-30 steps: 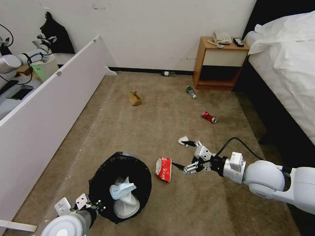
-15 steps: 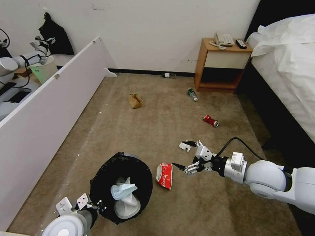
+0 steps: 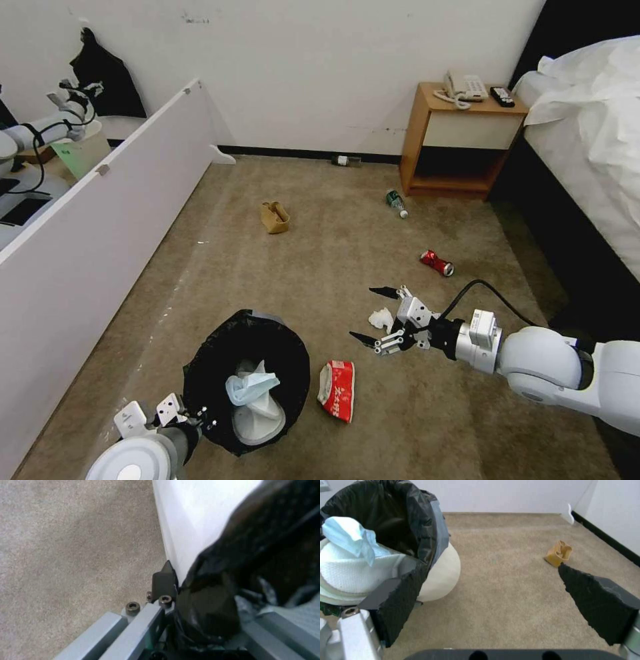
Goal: Pick up the trash bin and place the garbage on the floor into it.
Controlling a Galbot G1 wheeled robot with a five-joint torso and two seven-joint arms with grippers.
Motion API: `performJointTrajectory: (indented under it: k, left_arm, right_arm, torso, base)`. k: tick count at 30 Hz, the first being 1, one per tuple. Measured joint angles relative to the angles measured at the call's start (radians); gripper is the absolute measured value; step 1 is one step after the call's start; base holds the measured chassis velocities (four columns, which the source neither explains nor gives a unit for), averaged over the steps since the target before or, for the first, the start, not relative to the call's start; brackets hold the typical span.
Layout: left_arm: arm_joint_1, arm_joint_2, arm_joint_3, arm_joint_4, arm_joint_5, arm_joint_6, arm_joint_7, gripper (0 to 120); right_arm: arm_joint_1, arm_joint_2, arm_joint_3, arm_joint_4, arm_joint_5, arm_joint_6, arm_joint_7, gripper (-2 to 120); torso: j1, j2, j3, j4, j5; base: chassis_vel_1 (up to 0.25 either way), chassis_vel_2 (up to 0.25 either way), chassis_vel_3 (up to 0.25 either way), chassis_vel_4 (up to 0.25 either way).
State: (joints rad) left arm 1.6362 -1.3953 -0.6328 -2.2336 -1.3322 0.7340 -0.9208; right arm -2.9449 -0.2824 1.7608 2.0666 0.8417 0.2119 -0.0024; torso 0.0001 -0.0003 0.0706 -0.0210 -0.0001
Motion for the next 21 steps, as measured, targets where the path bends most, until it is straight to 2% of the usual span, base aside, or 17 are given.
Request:
performJointTrajectory:
  k: [21]
  left_arm:
    - [-0.012,-0.002,-0.018,0.003,-0.002,-0.002,0.008,0]
  right_arm:
    - [0.000,-0.003,-0.004,-0.003,-0.004,-0.002,0.002,100]
  torso:
    - [0.000,0.000,0.000,-0.0002,0.0000]
  base:
    - [0.000,0.000,0.000,0.000]
